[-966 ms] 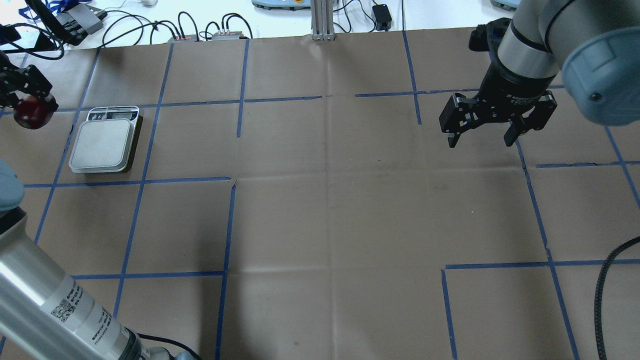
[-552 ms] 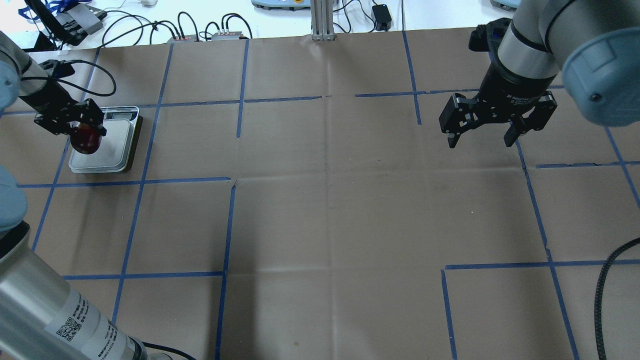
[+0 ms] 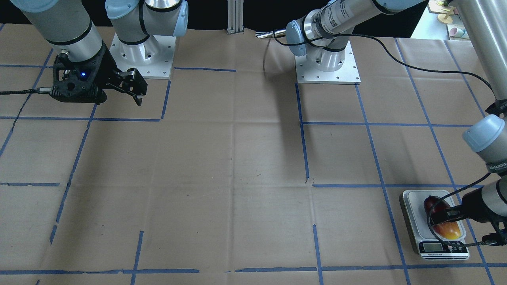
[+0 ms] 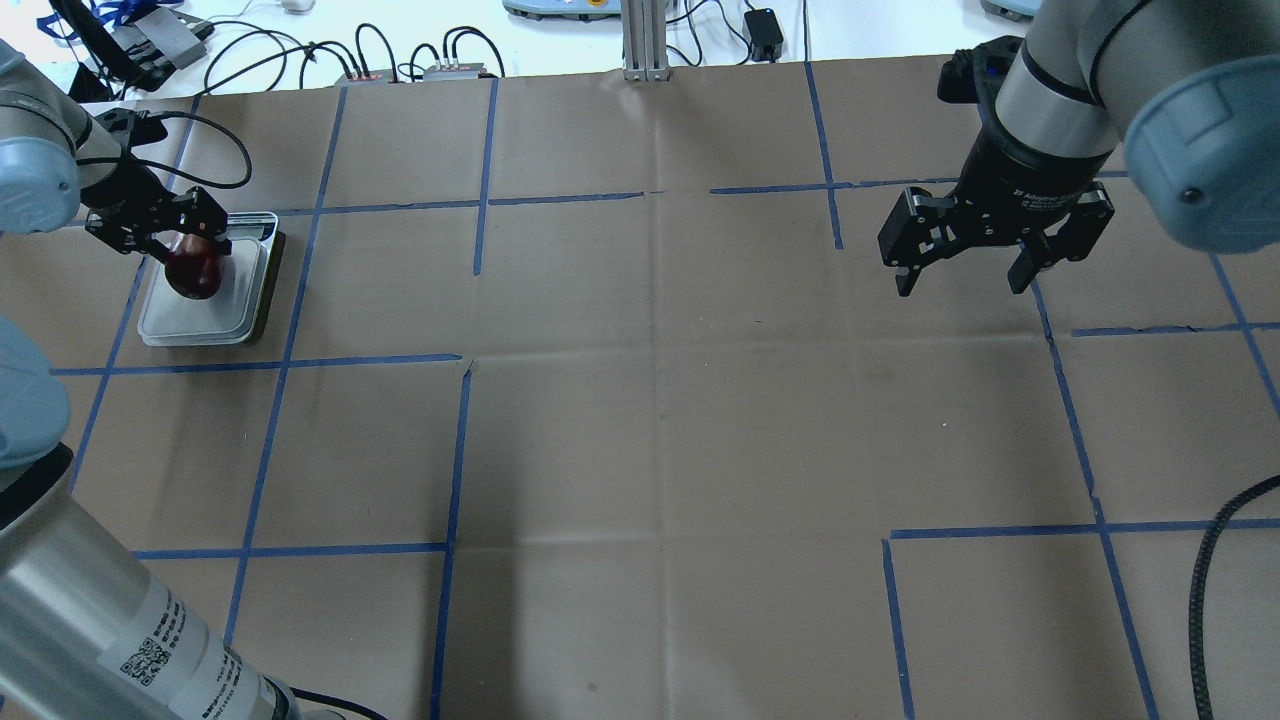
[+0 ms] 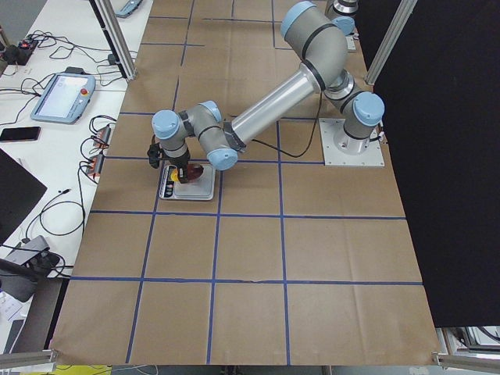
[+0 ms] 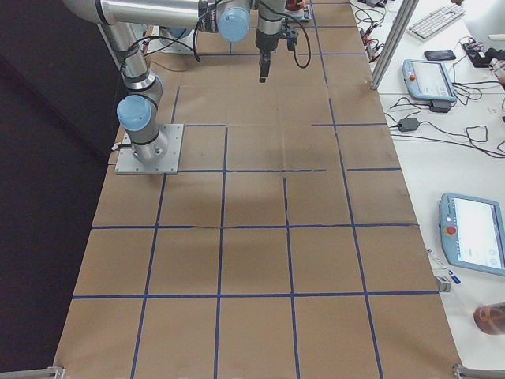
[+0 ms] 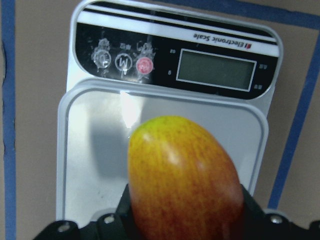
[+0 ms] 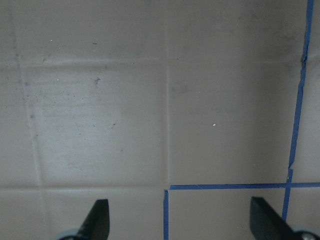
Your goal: Weigh mango
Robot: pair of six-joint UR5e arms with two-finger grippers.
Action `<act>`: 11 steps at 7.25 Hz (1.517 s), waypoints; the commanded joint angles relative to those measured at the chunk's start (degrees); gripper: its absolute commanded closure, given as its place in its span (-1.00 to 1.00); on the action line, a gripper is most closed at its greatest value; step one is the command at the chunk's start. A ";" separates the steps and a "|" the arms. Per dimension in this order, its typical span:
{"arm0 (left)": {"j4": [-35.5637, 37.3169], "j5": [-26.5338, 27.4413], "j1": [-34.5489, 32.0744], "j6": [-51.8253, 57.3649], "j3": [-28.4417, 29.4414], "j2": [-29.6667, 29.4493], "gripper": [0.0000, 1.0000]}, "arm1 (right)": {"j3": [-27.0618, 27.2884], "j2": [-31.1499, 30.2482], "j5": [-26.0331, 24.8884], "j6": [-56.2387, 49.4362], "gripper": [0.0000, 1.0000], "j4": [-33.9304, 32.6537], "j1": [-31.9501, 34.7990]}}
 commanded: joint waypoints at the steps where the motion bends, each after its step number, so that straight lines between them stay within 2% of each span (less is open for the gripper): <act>1: -0.53 0.28 -0.37 -0.17 2.75 1.77 -0.99 | 0.00 0.00 0.00 0.00 -1.00 0.00 0.00; 2: -3.93 0.28 -0.46 -0.18 4.42 3.96 -0.99 | 0.00 0.00 0.00 0.00 -1.00 0.00 0.00; 4: -14.20 0.37 -1.07 -6.11 3.84 12.72 -0.99 | 0.00 0.00 0.00 0.00 -1.00 0.00 0.00; 6: -23.44 2.11 -9.20 -15.07 3.56 20.21 -0.99 | 0.00 0.00 0.00 0.00 -1.00 0.00 0.00; 9: -24.18 3.09 -23.45 -28.71 -0.81 25.23 -0.99 | 0.00 0.00 0.00 0.00 -1.00 0.00 0.00; 11: -23.66 2.83 -28.31 -30.67 -5.90 29.44 -0.99 | 0.00 0.00 0.00 0.00 -1.00 0.00 0.00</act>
